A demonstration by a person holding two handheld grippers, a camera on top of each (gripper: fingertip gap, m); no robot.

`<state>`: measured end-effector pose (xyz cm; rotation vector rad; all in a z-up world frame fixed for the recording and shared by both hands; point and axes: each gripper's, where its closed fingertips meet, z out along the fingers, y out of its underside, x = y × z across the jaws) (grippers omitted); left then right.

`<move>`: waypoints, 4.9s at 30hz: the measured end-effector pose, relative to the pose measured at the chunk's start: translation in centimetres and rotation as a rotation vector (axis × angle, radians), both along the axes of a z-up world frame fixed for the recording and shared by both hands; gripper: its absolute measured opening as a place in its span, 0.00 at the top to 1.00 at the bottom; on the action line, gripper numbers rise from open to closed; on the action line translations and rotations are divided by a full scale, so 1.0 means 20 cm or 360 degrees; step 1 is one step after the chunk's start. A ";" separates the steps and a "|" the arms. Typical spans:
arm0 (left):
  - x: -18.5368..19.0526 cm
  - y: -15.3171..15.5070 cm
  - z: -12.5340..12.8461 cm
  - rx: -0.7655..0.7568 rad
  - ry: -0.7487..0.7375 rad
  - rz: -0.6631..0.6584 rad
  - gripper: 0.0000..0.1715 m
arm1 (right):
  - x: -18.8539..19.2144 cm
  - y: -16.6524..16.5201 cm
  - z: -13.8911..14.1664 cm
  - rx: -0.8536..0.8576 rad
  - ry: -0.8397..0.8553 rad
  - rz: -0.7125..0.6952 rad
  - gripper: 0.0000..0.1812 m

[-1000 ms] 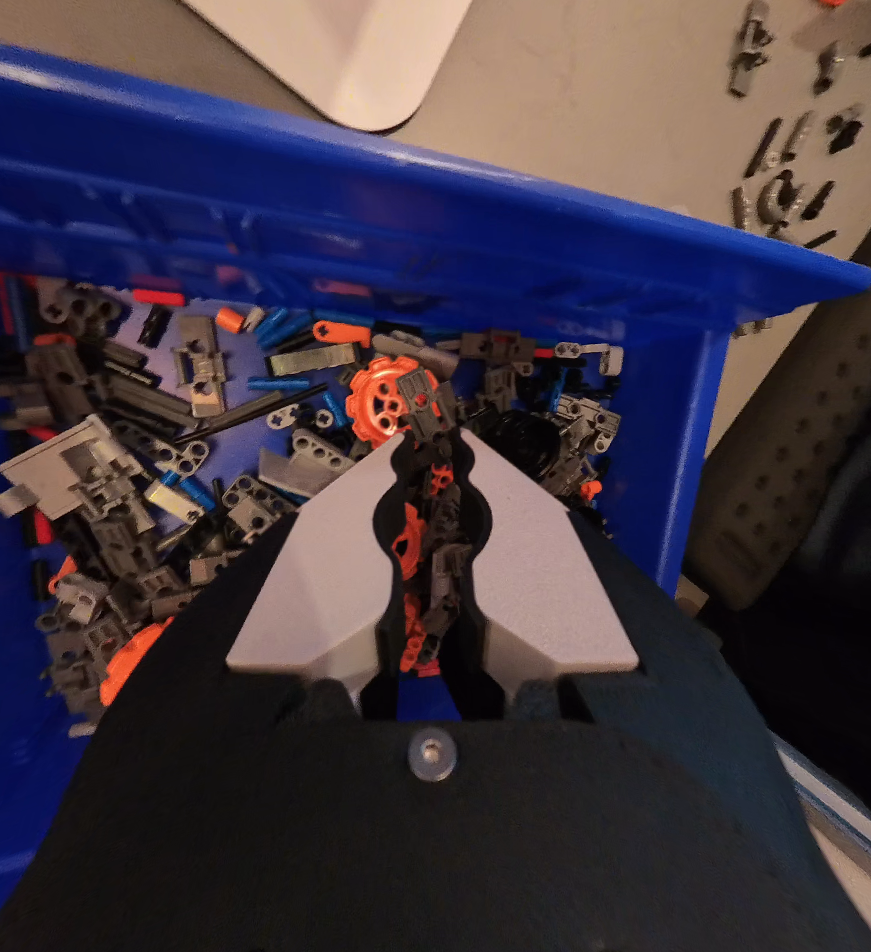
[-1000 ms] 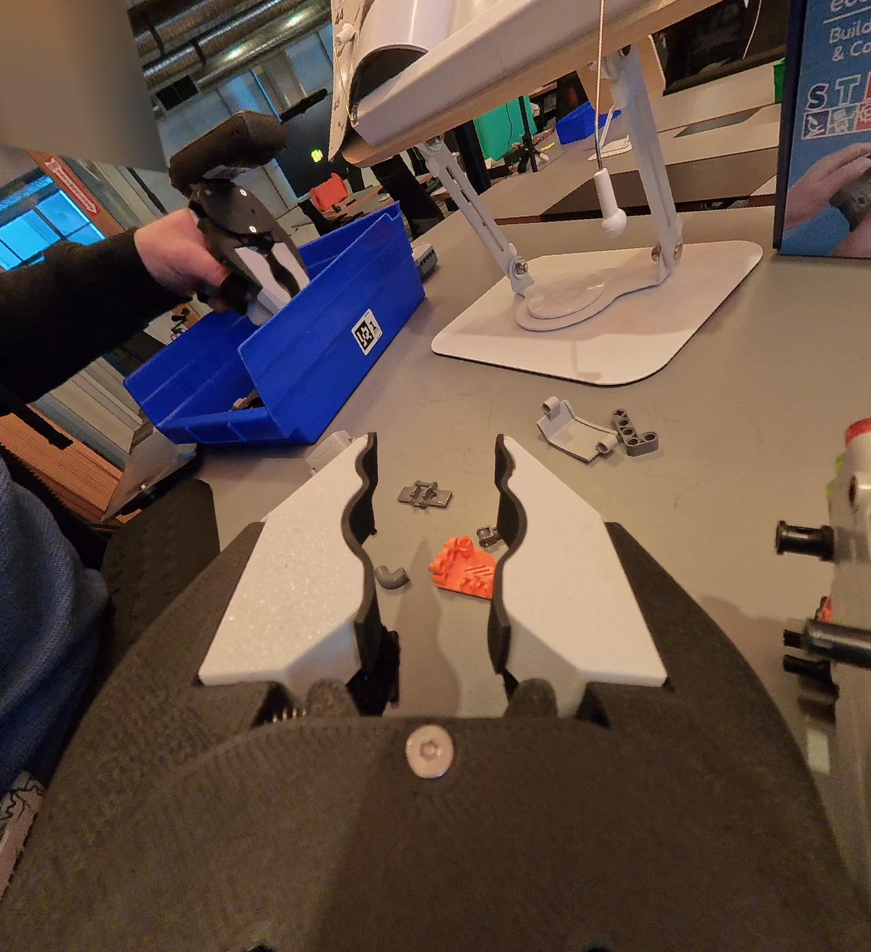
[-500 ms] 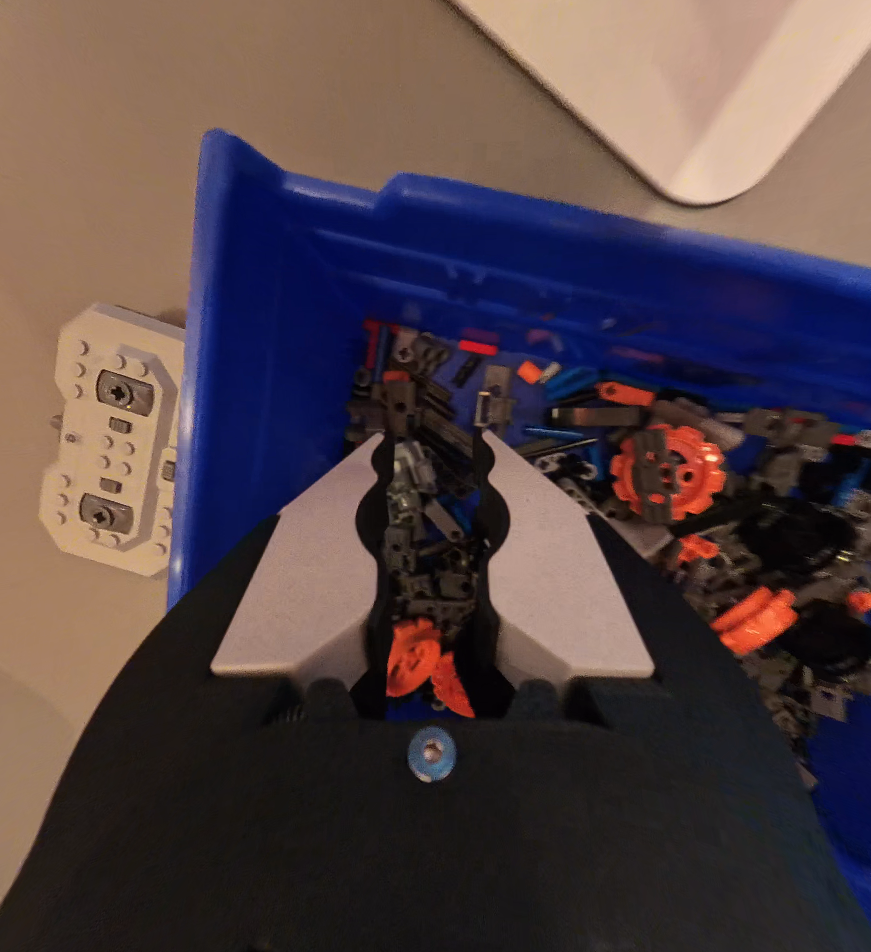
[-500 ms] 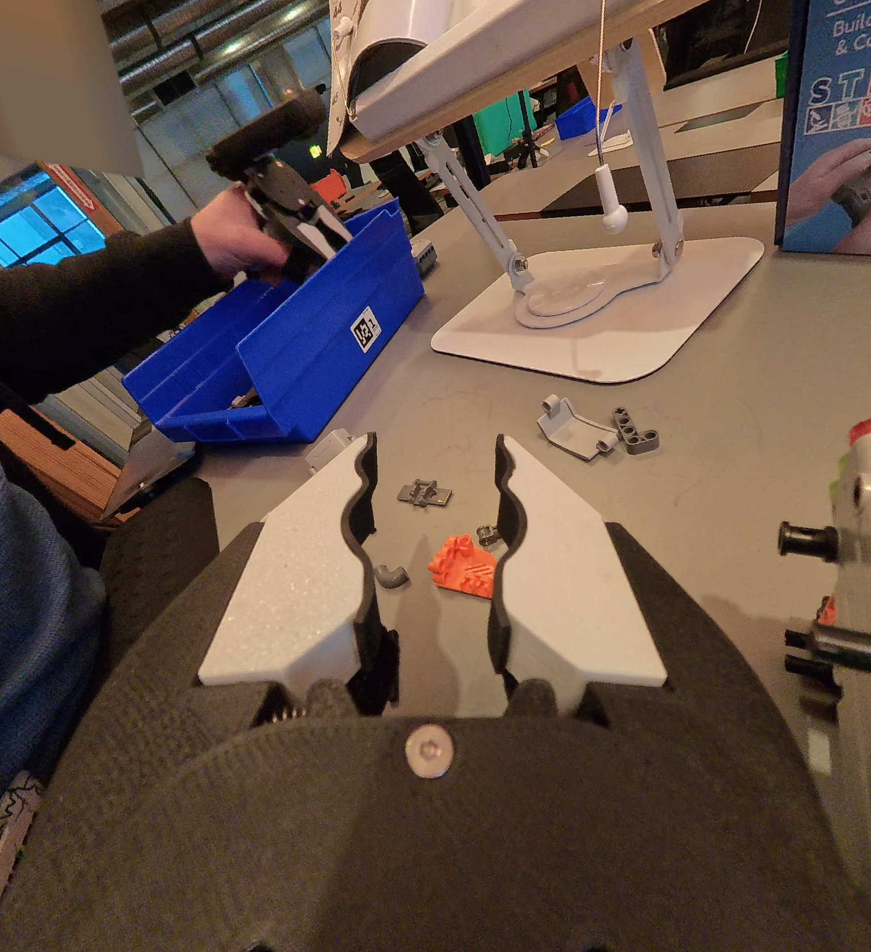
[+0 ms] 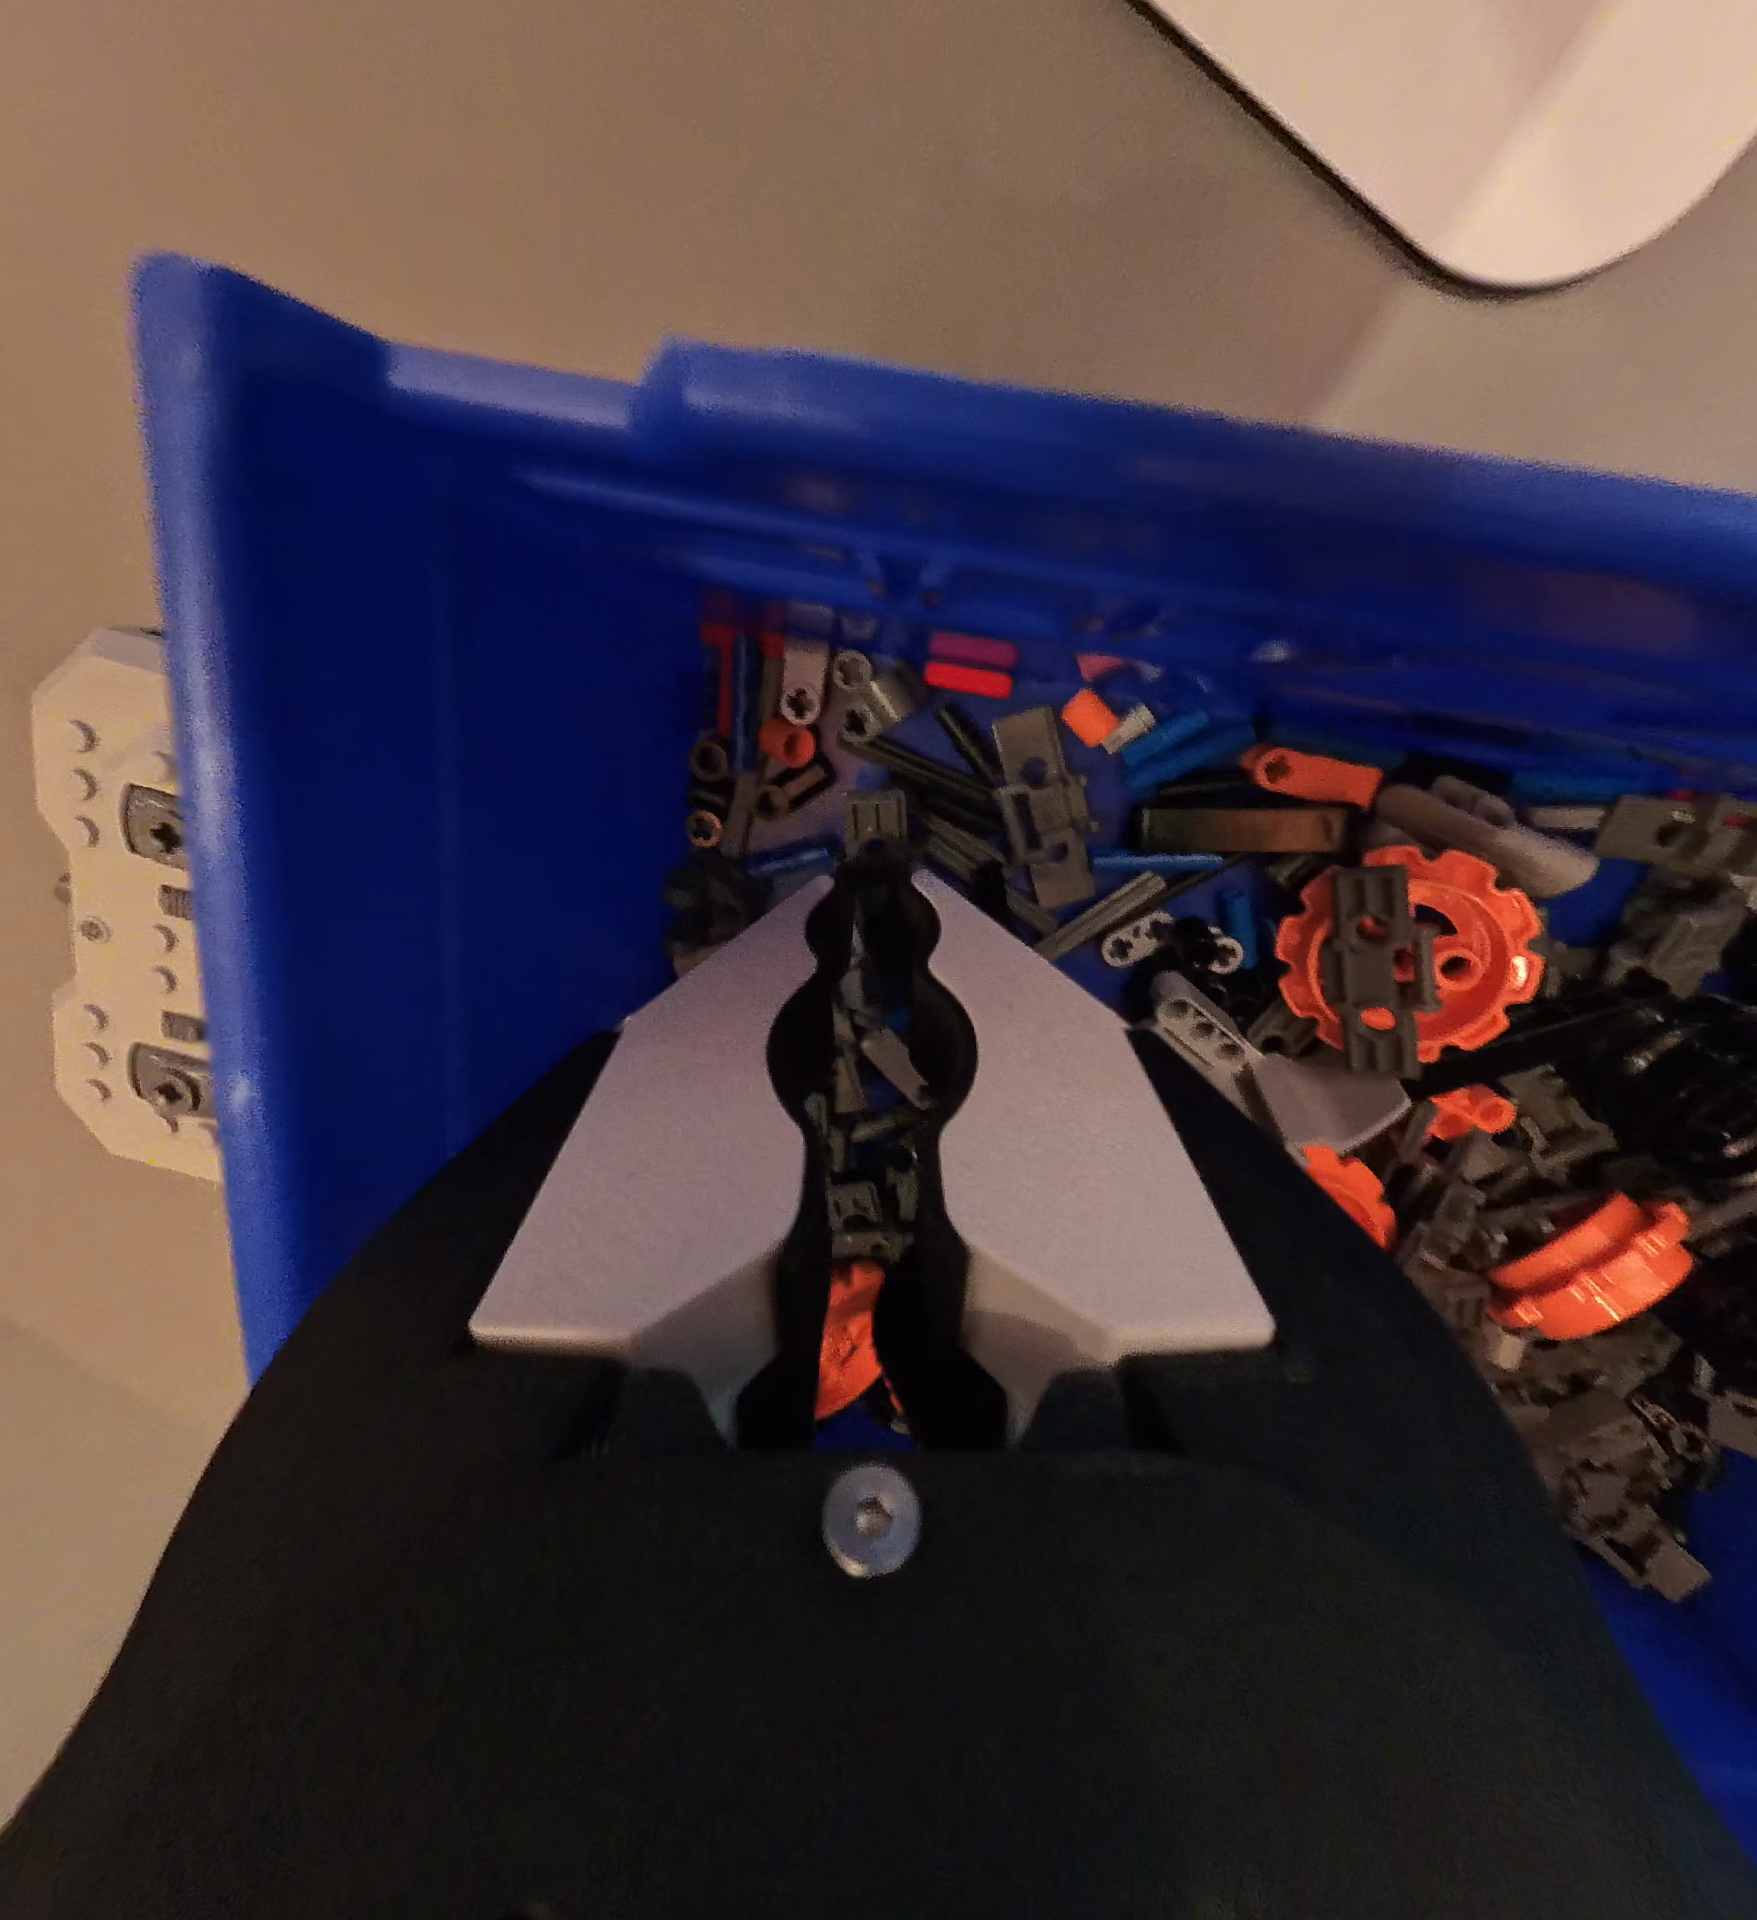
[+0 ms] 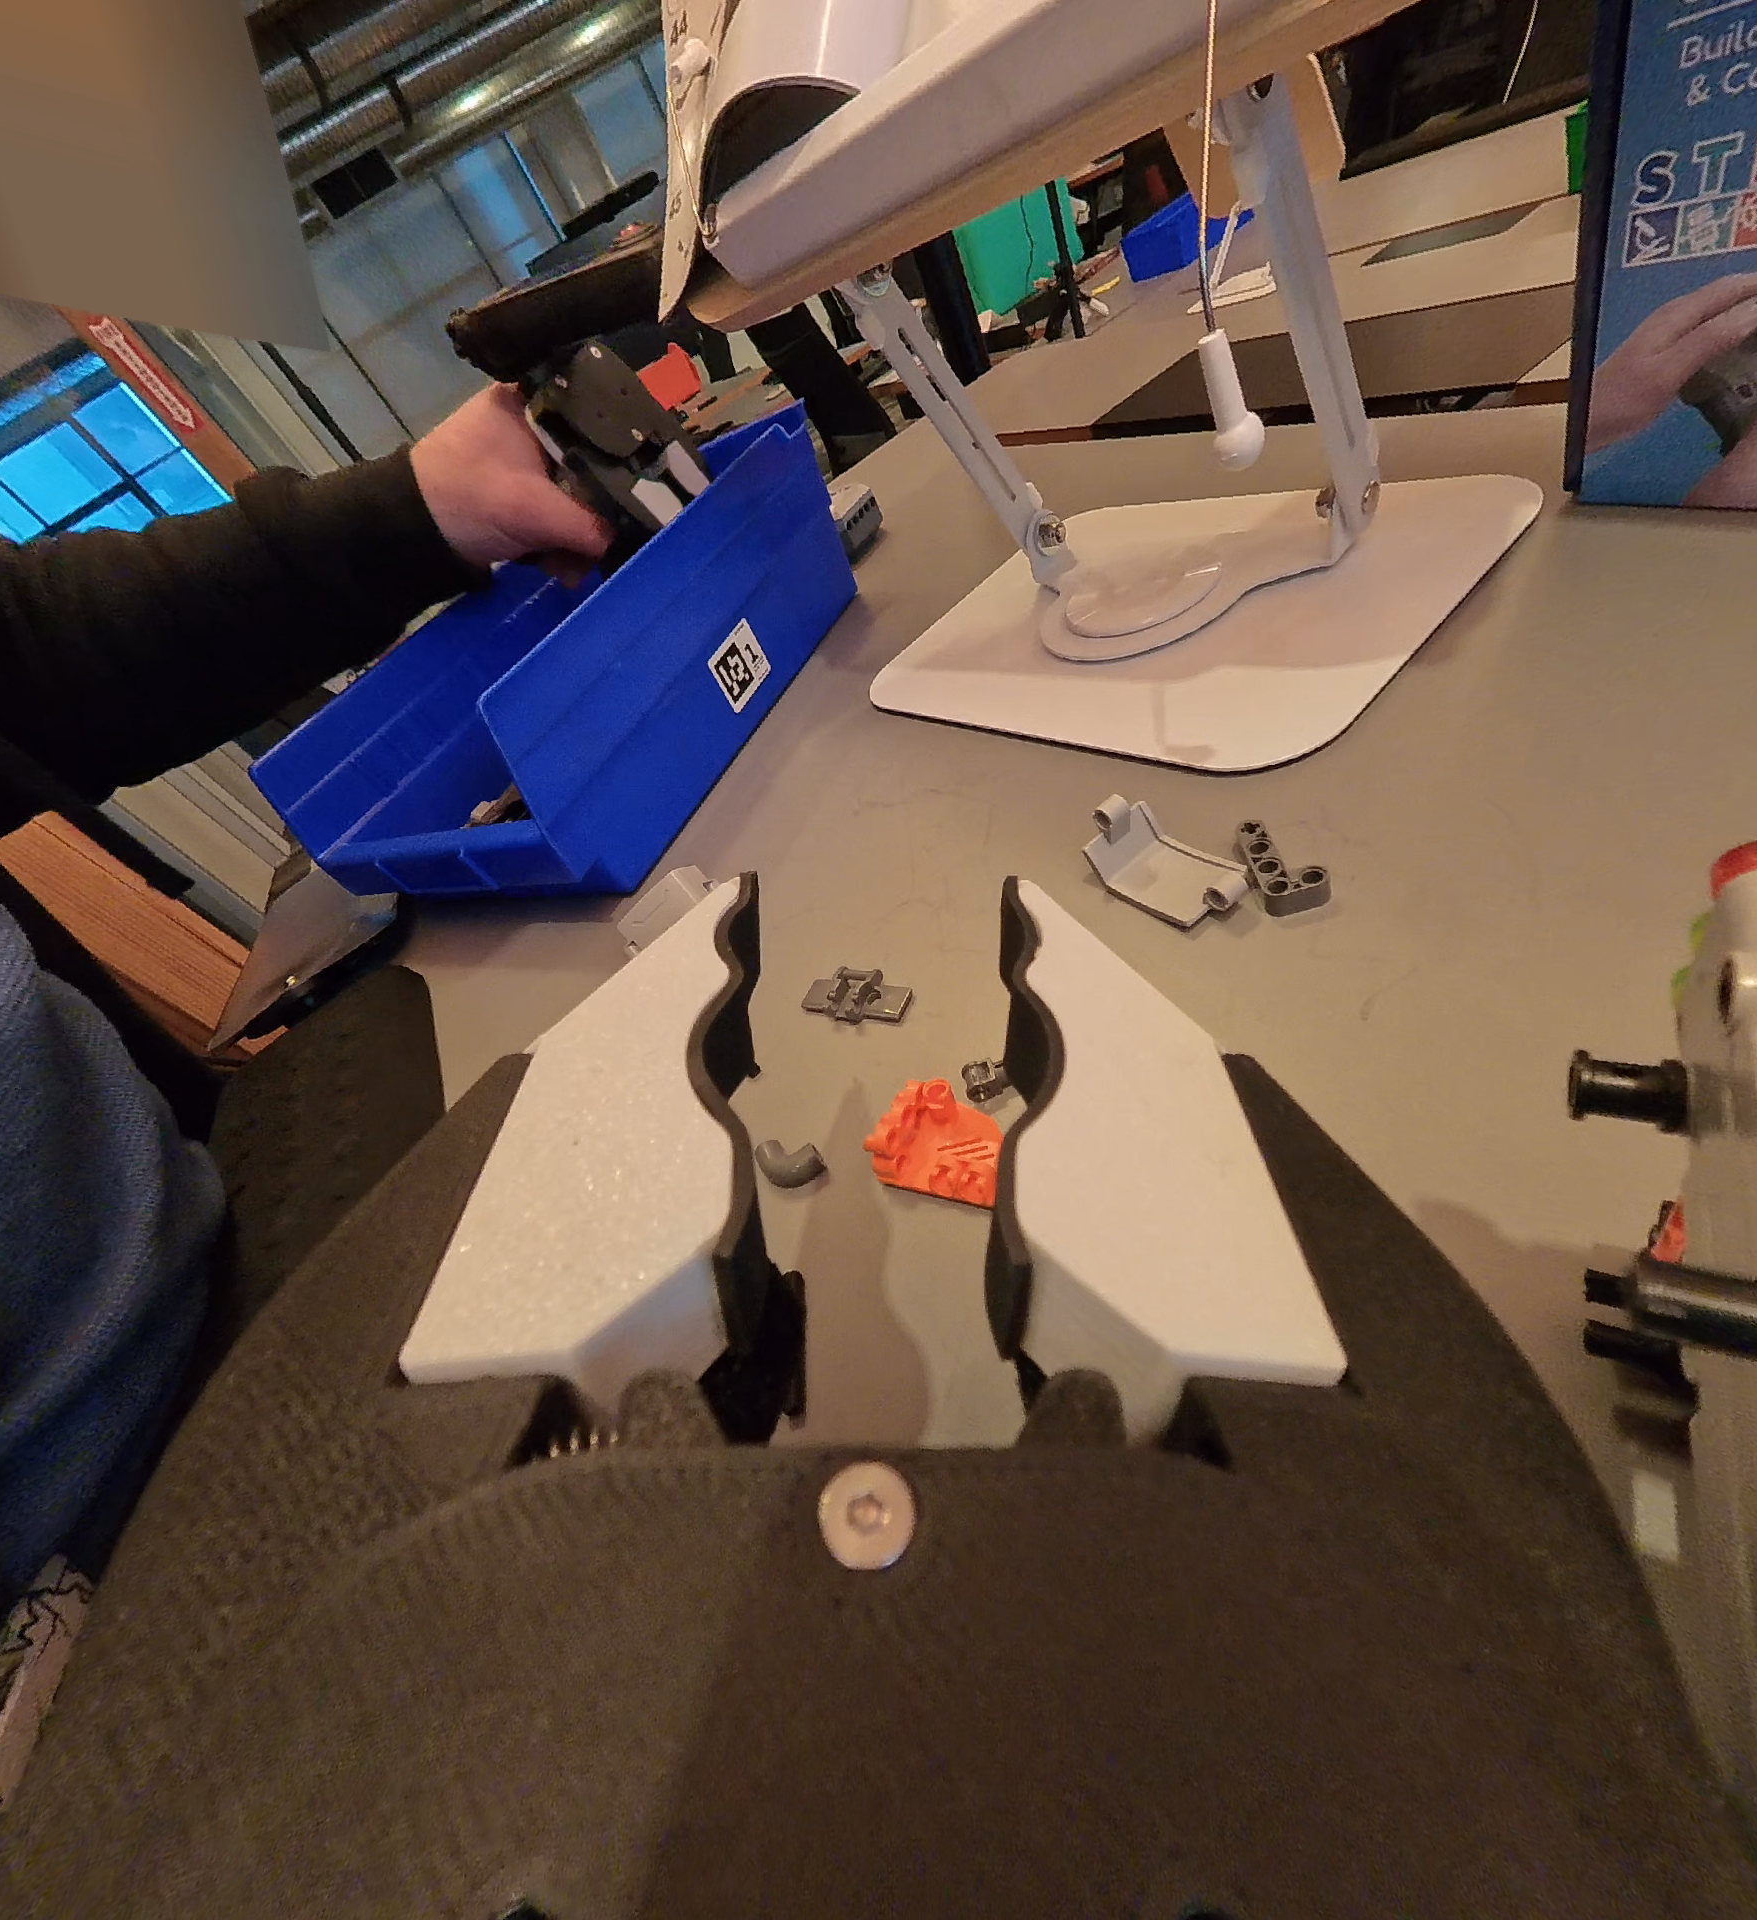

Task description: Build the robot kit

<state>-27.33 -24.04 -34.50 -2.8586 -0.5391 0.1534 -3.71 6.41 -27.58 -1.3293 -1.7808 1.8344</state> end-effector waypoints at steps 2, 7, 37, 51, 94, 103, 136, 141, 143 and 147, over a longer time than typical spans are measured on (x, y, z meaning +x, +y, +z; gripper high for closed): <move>0.03 0.00 0.01 0.0014 -0.0023 -0.0010 0.97 | 0.00 0.00 0.00 -0.0003 -0.0001 0.0000 0.76; 0.15 0.01 0.05 0.0100 -0.0164 -0.0047 0.97 | 0.00 0.00 0.00 -0.0004 -0.0001 0.0000 0.76; 0.00 0.03 0.15 0.0202 0.0109 -0.0049 0.91 | 0.01 -0.01 0.02 0.0014 0.0047 0.0011 0.76; -0.09 0.03 -0.03 0.0005 0.0184 -0.0299 0.95 | 0.01 0.00 0.02 0.0001 0.0058 0.0007 0.76; 0.96 0.85 0.64 0.0452 -0.0040 -0.0719 0.97 | 0.06 0.02 0.16 -0.0048 0.0245 -0.0024 0.79; 1.23 1.19 0.13 0.0179 -0.0159 -0.0522 0.97 | 0.14 0.01 0.19 -0.0015 0.0240 0.0048 0.80; 1.53 0.65 0.05 0.0576 -0.0076 0.0209 0.85 | 0.30 -0.36 -0.03 0.0529 0.0021 0.0754 0.83; 1.47 0.66 -0.01 0.0504 -0.0021 0.0246 0.87 | 0.31 -0.38 -0.05 0.0583 0.0013 0.0765 0.83; 1.46 0.68 -0.02 0.0521 -0.0033 0.0242 0.88 | 0.32 -0.38 -0.06 0.0581 -0.0003 0.0762 0.83; 1.48 0.71 0.02 0.0552 -0.0016 0.0161 0.89 | 0.35 -0.41 -0.09 0.0602 -0.0025 0.0826 0.83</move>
